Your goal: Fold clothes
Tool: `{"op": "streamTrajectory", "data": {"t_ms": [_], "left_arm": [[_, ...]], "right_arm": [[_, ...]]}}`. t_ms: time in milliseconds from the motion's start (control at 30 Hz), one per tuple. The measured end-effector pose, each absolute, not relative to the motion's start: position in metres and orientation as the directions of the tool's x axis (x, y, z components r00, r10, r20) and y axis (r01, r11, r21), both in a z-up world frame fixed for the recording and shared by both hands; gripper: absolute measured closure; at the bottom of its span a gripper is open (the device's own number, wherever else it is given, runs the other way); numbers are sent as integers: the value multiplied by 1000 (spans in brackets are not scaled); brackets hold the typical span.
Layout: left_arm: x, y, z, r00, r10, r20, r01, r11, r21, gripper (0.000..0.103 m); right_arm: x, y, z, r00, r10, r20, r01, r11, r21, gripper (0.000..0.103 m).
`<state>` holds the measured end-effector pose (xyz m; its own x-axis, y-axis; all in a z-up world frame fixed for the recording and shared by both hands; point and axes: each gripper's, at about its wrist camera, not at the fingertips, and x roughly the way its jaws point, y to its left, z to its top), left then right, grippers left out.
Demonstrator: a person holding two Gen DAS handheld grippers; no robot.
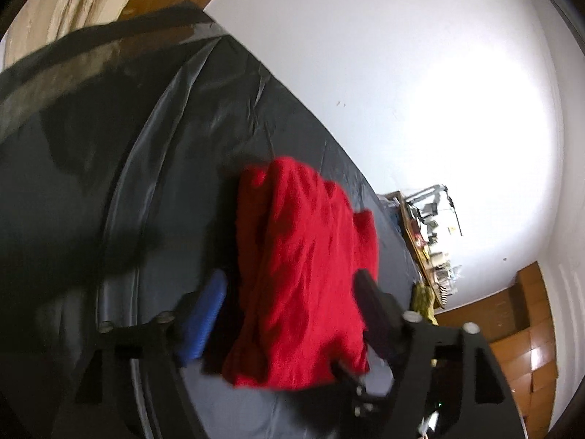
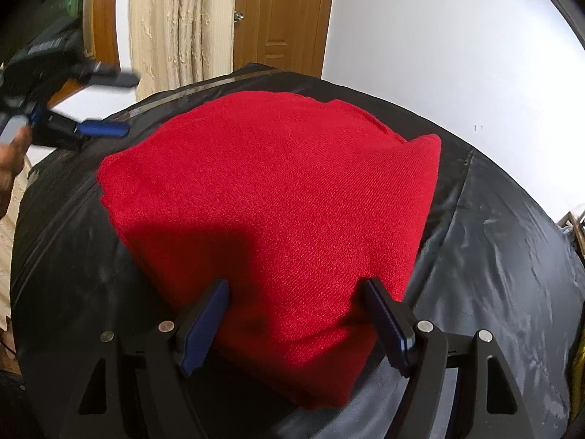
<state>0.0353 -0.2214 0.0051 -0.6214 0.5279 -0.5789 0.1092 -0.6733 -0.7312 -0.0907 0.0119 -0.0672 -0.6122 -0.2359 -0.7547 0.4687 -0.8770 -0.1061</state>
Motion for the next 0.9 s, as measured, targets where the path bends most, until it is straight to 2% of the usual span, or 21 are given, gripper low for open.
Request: {"op": "streamTrajectory", "data": {"t_ms": [267, 467, 900], "left_arm": [[-25, -201, -13, -523, 548, -653, 82, -730, -678, 23], [-37, -197, -29, -476, 534, -699, 80, -766, -638, 23], [-56, -180, -39, -416, 595, -687, -19, -762, -648, 22]], "right_arm": [[-88, 15, -66, -613, -234, -754, 465, -879, -106, 25], [-90, 14, -67, -611, -237, -755, 466, -879, -101, 25], [-91, 15, -67, -611, -238, -755, 466, -879, -100, 24]]}}
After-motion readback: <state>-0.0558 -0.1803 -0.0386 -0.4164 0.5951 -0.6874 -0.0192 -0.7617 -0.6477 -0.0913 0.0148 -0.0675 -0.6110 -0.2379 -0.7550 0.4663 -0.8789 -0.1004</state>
